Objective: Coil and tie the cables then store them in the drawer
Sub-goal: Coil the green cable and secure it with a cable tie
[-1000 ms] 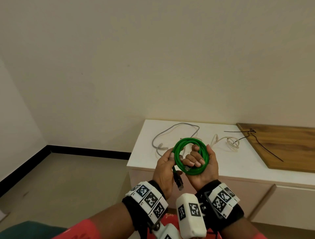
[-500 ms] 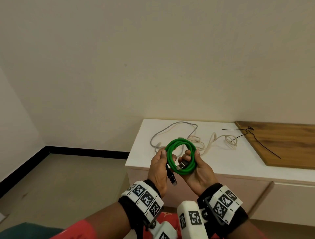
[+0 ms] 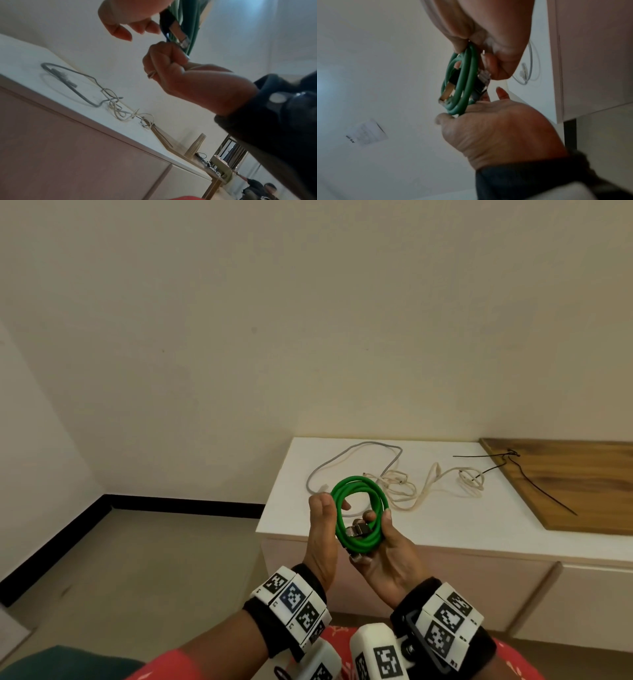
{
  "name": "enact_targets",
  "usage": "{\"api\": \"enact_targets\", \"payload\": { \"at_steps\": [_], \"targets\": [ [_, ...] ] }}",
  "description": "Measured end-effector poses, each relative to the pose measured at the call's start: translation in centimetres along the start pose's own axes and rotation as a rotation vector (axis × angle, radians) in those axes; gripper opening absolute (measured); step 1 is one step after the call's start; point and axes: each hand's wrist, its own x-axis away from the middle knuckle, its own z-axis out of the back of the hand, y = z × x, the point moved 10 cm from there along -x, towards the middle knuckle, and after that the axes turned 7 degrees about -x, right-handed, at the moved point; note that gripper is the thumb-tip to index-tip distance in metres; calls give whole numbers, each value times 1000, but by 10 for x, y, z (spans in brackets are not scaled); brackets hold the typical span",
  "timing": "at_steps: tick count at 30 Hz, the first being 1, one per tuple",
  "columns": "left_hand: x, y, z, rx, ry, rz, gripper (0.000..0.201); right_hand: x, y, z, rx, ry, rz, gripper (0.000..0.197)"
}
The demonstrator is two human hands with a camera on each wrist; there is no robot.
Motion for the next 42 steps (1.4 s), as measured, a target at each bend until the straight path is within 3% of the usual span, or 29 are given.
{"api": "enact_targets", "payload": {
  "at_steps": [5, 10, 15, 31, 34, 38, 42],
  "targets": [
    [-6, 2, -11, -158, -51, 19, 25, -7, -31, 10, 106, 26, 119, 38],
    [-14, 1, -32, -88, -147, 92, 30, -17, -56, 23, 247, 46, 199, 36],
    [-30, -18, -36, -14, -63, 227, 21, -30, -76, 23, 384, 30, 210, 38],
    [-71, -60, -97, 7, -98, 335, 25, -62, -139, 84, 751, 86, -5, 28],
    [-79, -67, -109, 7, -110, 337, 24, -66, -179, 109, 851, 176, -4, 23],
    [-87, -77, -120, 22, -124, 339, 19, -73, -270, 157, 1173, 448, 49, 14],
    [-94, -89, -127, 21, -125, 347, 18, -88, -357, 192, 1526, 693, 91, 18]
  ]
}}
